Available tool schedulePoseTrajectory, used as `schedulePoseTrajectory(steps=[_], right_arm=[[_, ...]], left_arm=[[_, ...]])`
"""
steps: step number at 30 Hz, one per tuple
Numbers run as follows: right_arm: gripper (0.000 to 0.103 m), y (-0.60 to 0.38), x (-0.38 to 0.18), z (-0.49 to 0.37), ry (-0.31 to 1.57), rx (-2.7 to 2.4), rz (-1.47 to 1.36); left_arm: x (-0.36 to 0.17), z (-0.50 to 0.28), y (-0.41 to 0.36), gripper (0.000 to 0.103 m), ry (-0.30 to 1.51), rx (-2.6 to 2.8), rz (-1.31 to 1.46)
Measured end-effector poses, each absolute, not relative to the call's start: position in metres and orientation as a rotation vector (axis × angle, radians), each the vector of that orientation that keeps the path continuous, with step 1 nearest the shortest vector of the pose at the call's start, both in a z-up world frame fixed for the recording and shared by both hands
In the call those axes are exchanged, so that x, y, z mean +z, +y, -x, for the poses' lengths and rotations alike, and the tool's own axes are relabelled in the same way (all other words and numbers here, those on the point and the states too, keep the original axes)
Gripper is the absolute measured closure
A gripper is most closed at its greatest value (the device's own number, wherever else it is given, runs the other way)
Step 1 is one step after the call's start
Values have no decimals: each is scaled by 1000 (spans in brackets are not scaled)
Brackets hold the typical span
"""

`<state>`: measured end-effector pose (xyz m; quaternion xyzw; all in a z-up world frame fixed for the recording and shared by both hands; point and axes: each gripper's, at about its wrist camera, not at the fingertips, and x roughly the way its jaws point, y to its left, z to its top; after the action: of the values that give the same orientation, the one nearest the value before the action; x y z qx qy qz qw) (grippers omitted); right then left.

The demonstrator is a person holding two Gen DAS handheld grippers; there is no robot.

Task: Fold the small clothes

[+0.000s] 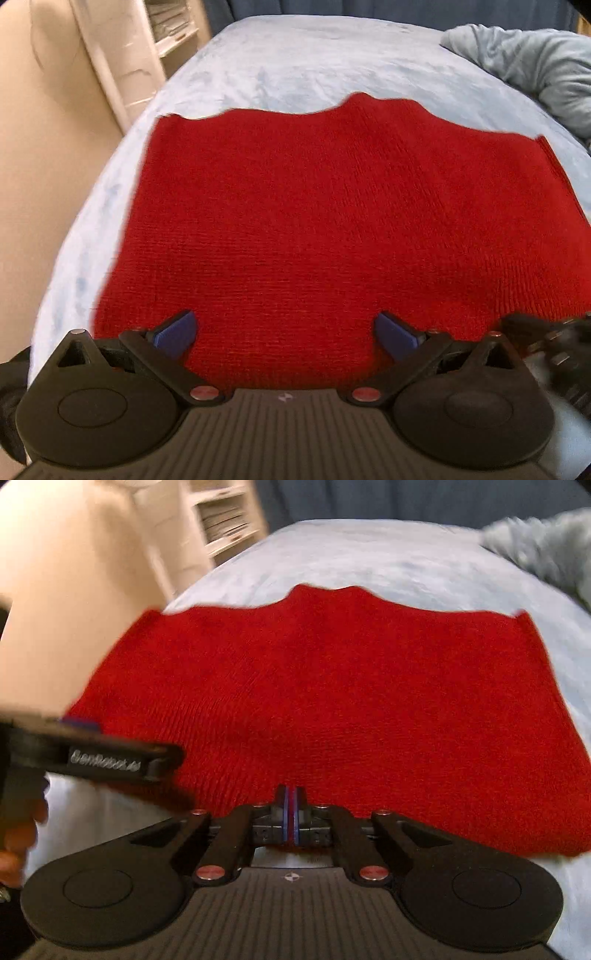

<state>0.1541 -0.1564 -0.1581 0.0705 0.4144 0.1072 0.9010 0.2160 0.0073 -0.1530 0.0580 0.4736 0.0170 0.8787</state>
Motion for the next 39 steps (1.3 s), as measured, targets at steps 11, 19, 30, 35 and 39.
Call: schedulePoseTrajectory(steps=[11,19,30,35,39], right_arm=[[52,-270,-123,-98,857,-87,-312],[34,-218,-70,-55,761,6,-291],[34,-188,-52,-19,747,32,-233],[34,-188,-50,-17,743,29,-233],[34,-190,-52,-18,748,25,-242]], left_arm=[[-126,-156,103,0,1013,319,-95],[-84,-97,36,0,1023,165,4],[-59,-60,11,0,971,133,-6],[-52,-56,12,0,951,140,-6],[-52,-57,12,0,952,143,-3]])
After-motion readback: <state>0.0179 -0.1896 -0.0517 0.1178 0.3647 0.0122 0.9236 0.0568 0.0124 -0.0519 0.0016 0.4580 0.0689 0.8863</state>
